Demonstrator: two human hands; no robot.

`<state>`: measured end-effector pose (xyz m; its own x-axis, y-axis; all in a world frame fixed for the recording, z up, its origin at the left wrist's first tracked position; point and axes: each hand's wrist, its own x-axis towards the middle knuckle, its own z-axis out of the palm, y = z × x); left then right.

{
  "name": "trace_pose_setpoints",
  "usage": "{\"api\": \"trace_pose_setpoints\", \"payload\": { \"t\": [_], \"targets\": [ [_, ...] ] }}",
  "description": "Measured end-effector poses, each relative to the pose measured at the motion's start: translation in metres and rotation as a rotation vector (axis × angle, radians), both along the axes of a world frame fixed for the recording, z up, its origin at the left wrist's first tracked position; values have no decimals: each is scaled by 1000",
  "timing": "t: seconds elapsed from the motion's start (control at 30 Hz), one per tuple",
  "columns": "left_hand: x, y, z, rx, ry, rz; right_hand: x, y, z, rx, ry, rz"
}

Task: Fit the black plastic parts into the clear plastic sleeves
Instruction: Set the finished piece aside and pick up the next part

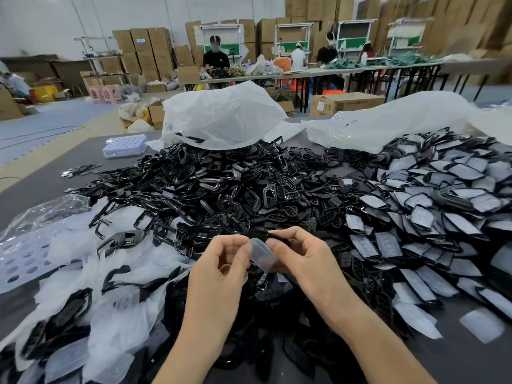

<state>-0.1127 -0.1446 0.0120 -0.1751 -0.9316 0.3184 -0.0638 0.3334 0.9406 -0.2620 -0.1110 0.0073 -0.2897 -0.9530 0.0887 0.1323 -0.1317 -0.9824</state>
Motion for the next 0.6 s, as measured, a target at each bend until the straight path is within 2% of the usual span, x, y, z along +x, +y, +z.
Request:
{"api": "trace_pose_setpoints", "payload": {
  "t": [0.2, 0.3, 0.43, 0.6],
  "targets": [
    [-1, 0, -1, 141, 175, -9, 10, 1, -2, -25, -147, 81],
    [-3, 1, -2, 147, 231, 21, 13, 1, -3, -31, -179, 92],
    [-4, 2, -3, 144, 260, 11, 14, 3, -1, -26, -180, 105],
    [0, -2, 0, 120, 197, -30, 13, 3, 1, -36, -204, 126]
  ]
}}
